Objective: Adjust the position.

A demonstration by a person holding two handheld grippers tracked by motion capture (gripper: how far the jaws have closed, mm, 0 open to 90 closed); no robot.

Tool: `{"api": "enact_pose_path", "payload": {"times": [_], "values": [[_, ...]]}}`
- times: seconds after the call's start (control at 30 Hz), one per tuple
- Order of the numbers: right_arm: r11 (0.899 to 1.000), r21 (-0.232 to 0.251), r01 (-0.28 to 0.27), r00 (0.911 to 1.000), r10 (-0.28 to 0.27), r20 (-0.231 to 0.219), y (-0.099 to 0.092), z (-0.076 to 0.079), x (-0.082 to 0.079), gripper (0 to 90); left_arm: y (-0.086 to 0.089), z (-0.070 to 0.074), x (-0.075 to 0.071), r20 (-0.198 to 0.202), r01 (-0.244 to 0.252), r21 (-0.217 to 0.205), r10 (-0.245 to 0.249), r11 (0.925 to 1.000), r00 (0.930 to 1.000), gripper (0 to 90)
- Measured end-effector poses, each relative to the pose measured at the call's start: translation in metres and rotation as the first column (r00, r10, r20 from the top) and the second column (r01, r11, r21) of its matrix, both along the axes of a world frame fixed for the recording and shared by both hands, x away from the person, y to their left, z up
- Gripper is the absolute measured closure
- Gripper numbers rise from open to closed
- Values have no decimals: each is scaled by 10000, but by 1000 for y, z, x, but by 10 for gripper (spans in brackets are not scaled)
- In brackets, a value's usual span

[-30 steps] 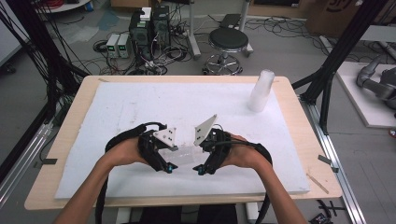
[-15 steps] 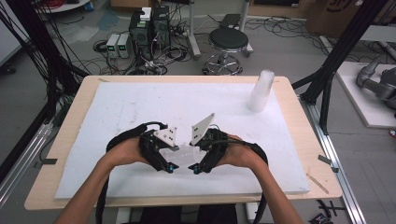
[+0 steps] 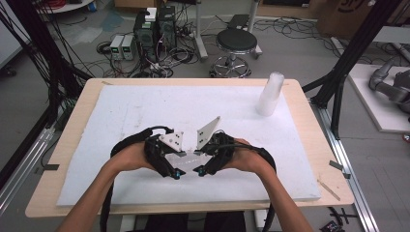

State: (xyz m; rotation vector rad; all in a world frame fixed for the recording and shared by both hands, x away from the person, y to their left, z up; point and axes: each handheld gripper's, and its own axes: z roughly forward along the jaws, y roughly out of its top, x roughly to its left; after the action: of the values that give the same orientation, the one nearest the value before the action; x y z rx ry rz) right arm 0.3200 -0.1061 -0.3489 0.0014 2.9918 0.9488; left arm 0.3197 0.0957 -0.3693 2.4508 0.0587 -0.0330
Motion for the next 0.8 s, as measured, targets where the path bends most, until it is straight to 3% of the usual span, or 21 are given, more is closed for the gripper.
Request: {"api": "enact_pose_path", "payload": {"times": [0.13,0.33,0.4,0.57,0.8], "values": [[10000,7,2,10000,-2,27,0,0,1,425,0,-1,1,-57,-3,-30,3,10000,10000,323],[10000,-49,5,10000,-5,-39,-1,0,1,425,1,-5,3,-24,-52,-126,52,9999,10000,202],[10000,-43,50,10000,-50,-41,-2,0,1,425,3,-5,4,-55,-98,-341,97,9994,9999,123],[9999,25,153,9999,-152,-17,-4,1,1,425,8,-4,5,-127,-399,-830,390,9958,9992,76],[9989,395,264,9996,-263,-49,-9,-1,5,425,15,-2,4,-126,-571,-1331,559,9895,9984,74]]}}
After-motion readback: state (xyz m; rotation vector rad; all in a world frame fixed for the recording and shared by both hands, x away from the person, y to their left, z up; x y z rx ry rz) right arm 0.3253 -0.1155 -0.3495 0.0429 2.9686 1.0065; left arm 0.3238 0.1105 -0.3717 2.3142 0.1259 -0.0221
